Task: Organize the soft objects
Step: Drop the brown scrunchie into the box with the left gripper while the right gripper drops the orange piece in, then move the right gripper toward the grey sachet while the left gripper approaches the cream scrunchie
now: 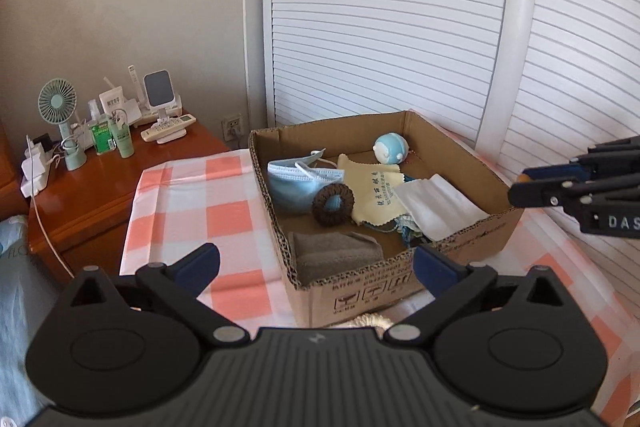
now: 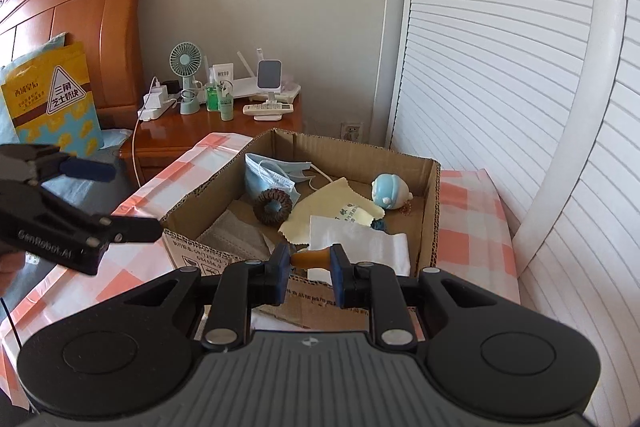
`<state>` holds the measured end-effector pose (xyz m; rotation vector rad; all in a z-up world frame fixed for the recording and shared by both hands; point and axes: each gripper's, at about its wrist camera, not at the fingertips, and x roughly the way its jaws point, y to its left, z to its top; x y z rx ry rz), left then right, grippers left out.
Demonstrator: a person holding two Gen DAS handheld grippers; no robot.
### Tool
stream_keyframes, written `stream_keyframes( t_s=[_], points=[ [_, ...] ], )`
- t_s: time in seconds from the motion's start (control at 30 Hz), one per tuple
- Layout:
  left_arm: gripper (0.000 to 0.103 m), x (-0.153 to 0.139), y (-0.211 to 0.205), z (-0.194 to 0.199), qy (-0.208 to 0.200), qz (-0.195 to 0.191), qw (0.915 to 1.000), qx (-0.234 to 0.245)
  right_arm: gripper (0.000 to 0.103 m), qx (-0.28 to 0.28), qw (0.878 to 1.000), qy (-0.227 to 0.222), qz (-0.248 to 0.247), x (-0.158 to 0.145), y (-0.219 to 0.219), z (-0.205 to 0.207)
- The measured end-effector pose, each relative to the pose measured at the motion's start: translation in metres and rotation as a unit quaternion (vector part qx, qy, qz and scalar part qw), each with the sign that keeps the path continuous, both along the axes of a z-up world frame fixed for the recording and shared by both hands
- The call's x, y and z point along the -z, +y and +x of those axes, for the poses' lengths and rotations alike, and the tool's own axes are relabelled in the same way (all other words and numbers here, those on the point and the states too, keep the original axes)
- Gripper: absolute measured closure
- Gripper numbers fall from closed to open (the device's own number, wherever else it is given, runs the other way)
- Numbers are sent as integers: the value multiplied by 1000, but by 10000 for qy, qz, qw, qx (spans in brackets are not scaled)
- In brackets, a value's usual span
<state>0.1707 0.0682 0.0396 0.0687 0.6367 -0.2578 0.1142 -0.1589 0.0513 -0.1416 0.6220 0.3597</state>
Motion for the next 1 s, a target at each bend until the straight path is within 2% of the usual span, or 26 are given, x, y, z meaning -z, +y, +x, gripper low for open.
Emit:
stream_keyframes(
  t_s=[0.1, 0.2, 0.27, 0.37, 0.5, 0.67, 0.73, 0.77, 0.83, 0.9, 1.0],
  points=[
    [0, 4, 3, -11, 41, -55, 9998, -204, 78, -35, 10000, 30, -11, -6, 6, 13],
    [1, 10, 7, -19, -5, 106, 9984, -557, 78, -19, 10000, 78, 13, -9, 11, 29],
    [1, 15, 11, -20, 106, 116, 9968, -780, 78, -41, 9999, 117, 23, -10, 15, 42],
    [1, 18, 15, -23, 314, 12, 9956, -884, 78, -7, 9999, 134, -33, -10, 21, 64],
    [1, 16, 18, -31, 310, -74, 9945, -993, 78, 62, 9996, 260, 34, -9, 28, 98],
    [1, 16, 13, -37, 233, 252, 9932, -1108, 77, 237, 9990, 380, 71, 1, 40, 135],
    [1, 16, 10, -40, 230, 396, 9925, -1132, 57, 321, 9979, 555, 111, 6, 43, 147],
    [1, 16, 9, -42, 209, 455, 9924, -1124, 36, 339, 9975, 610, 113, 8, 44, 149],
    [1, 15, 6, -47, 137, 530, 9925, -1088, 13, 420, 9979, 471, 143, 9, 43, 146],
    [1, 15, 5, -51, 91, 538, 9931, -1042, 4, 421, 9980, 437, 156, 8, 41, 139],
    [1, 16, 5, -54, 101, 490, 9937, -1002, 0, 390, 9983, 392, 173, 4, 39, 127]
  ],
)
